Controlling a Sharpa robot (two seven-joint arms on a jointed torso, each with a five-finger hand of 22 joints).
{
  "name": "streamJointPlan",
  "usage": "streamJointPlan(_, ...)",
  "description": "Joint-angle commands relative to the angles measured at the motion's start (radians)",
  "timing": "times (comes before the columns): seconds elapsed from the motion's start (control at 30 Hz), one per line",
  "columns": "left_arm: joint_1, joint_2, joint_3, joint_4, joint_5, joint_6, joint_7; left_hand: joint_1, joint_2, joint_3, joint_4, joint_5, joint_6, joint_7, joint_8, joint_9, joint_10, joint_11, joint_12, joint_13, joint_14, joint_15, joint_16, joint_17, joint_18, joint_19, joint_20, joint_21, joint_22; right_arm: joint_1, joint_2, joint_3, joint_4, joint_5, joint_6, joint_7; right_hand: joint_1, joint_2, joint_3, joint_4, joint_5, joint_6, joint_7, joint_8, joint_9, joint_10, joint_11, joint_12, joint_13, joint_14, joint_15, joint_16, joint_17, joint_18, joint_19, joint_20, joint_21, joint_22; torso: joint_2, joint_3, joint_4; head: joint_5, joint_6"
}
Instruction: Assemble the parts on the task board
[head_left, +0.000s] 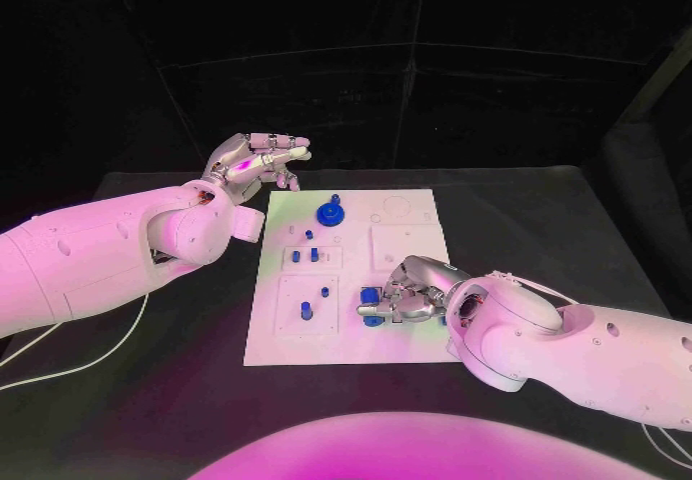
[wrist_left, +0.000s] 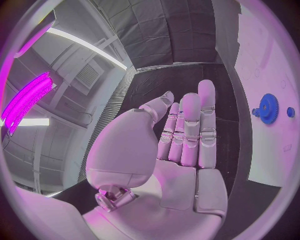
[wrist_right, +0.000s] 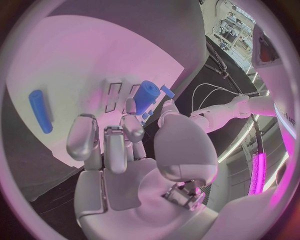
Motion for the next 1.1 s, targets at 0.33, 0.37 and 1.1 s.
streamJointPlan(0.33,0.001,0.001,0.0,-0.001,0.002,0.014,0.002,-0.004,0.008,-0.007,0.0,0.003,-0.005,0.001,0.002,0.0,-0.005,0.001,0.004,-0.001,-0.009,0.001,-0.002,-0.002,0.014,-0.003,0.003,-0.006,-0.001,0.001,-0.01,0.0,-0.004,-0.023,0.034,0.012,0.064,0.053,0.015,-0.007,0.073,0.017,-0.003,0.005,0.009,0.004,-0.007,0.0,0.008,0.064,0.001,0.001,0.044,-0.007,0.005,-0.004,0.003,0.005,0.0,-0.0012,0.0019,-0.004,0.001)
streamJointPlan(0.37,0.001,0.001,0.0,-0.002,0.002,0.014,0.002,-0.004,0.008,-0.007,0.0,0.003,-0.005,0.001,0.002,0.0,-0.005,0.001,0.004,-0.001,-0.009,0.001,-0.002,-0.002,0.014,-0.003,0.003,-0.006,-0.001,0.001,-0.011,0.0,-0.005,-0.023,0.036,0.01,0.084,0.06,0.018,-0.012,0.084,0.019,-0.004,0.006,0.01,0.005,-0.007,0.0,0.008,0.065,0.0,0.002,0.045,-0.008,0.006,-0.005,0.004,0.006,0.0,-0.0013,0.0017,-0.004,0.001)
streamJointPlan(1.1,0.001,0.001,0.0,-0.003,0.002,0.014,-0.001,-0.004,0.008,-0.007,0.0,0.003,-0.005,0.001,0.002,0.0,-0.005,0.001,0.004,-0.001,-0.009,0.001,-0.002,-0.002,0.014,-0.003,0.003,-0.006,-0.001,0.001,0.005,0.001,-0.028,-0.072,0.04,-0.018,0.282,0.102,0.032,-0.102,0.141,0.038,-0.013,0.019,0.027,0.013,-0.016,0.0,0.024,0.067,-0.007,0.006,0.057,-0.011,0.012,-0.01,0.011,0.022,0.0,-0.0008,0.0017,-0.003,0.0)
